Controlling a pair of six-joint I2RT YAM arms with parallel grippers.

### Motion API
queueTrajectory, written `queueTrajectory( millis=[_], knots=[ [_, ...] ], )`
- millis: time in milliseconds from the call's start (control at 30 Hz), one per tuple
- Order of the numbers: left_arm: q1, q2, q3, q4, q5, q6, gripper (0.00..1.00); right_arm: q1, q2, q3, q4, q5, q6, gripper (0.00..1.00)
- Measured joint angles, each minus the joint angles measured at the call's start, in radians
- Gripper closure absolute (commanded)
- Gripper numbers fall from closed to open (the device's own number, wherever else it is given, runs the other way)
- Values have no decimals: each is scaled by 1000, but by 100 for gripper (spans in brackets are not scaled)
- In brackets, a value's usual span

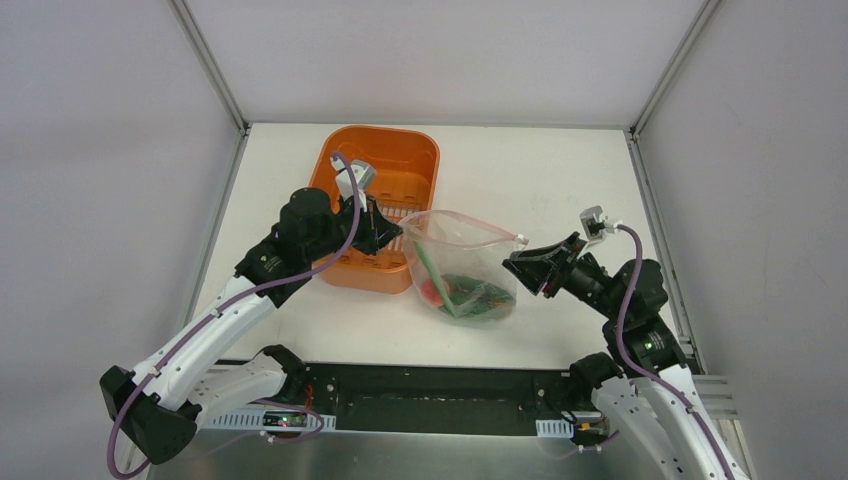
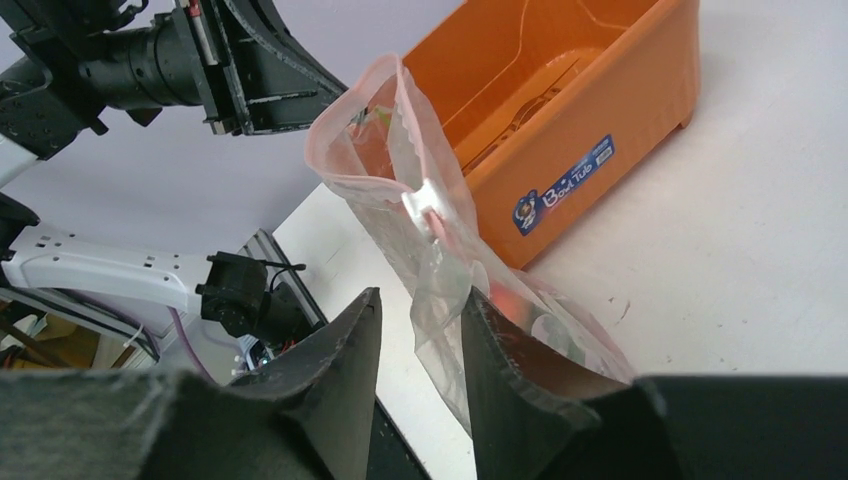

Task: Place the food in the zip-top bag and seal the zipper

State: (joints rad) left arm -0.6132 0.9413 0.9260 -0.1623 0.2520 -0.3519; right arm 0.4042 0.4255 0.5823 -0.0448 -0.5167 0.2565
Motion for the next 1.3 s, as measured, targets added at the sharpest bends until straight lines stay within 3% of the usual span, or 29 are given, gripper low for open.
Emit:
queueTrajectory(
  millis=[433, 567, 667, 800, 867, 900, 967, 1000, 1133, 1300],
  knots=[
    [0, -7, -8, -3, 3, 2, 100, 0, 6, -22, 58, 127, -60, 54],
    [0, -7, -8, -10, 3, 3, 100, 0, 41, -22, 61, 106, -88, 70],
    [0, -7, -8, -11, 3, 3, 100, 0, 71, -22, 60, 69, -101, 88],
    [0, -7, -8, -11, 2, 3, 100, 0, 71, -23, 68, 31, -106, 100],
    [1, -7, -8, -11, 1, 3, 100, 0, 56, -28, 76, 29, -105, 100],
    [4, -7, -8, -11, 2, 3, 90, 0, 47, -31, 78, 29, -104, 100],
    [6, -7, -8, -13, 0, 3, 59, 0, 25, -37, 81, 29, -104, 100],
    [6, -7, -7, -14, 0, 6, 52, 0, 16, -39, 82, 29, -104, 100],
    [6, -8, 13, -55, -1, 8, 43, 0, 11, -39, 82, 29, -103, 100],
    [-22, -8, 132, -129, -18, 70, 38, 0, 27, -39, 82, 21, -99, 100]
  ],
)
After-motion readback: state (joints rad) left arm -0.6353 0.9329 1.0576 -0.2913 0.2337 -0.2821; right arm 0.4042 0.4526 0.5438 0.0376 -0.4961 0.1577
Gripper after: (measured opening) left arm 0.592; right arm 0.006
